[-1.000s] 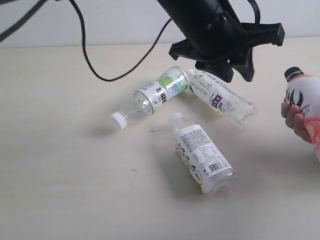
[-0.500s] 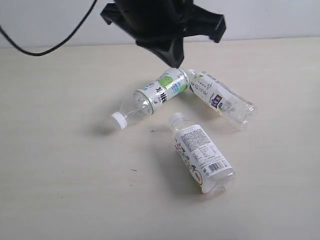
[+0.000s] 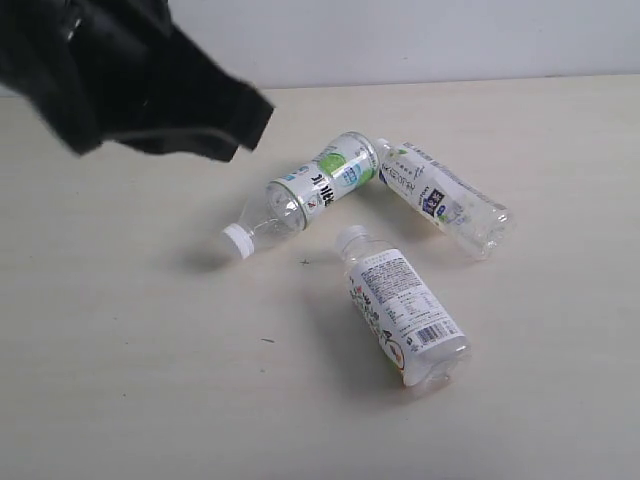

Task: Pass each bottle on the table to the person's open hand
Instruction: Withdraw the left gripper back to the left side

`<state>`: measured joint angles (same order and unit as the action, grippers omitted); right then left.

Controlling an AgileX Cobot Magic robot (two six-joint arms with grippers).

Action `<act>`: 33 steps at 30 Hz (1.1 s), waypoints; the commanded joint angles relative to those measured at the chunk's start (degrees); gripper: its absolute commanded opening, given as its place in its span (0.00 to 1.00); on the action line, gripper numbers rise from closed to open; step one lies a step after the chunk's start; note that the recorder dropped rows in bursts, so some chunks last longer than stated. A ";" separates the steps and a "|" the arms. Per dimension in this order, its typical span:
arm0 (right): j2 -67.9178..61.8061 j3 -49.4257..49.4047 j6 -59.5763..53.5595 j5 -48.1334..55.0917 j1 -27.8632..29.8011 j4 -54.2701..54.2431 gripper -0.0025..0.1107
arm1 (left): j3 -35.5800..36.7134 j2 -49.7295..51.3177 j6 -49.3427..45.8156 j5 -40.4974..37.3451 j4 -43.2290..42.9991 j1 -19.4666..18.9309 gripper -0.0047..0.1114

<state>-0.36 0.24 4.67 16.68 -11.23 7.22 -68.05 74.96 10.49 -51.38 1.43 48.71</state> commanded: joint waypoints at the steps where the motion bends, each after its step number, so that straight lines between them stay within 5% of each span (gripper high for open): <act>1: 0.36 -0.24 0.08 -0.46 -0.10 0.28 0.02 | 8.51 -4.97 0.24 3.63 -1.43 -0.18 0.04; 7: 0.36 -0.24 0.08 -0.46 -0.10 0.28 0.02 | 14.48 -8.48 0.24 8.31 -3.34 -0.18 0.04; 33: 0.36 -0.24 0.08 -0.46 -0.10 0.28 0.02 | 14.58 -8.51 0.24 10.82 -5.36 -0.18 0.04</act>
<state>-0.36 0.24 4.67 16.68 -11.23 7.22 -53.66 66.97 10.49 -40.99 -3.28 48.71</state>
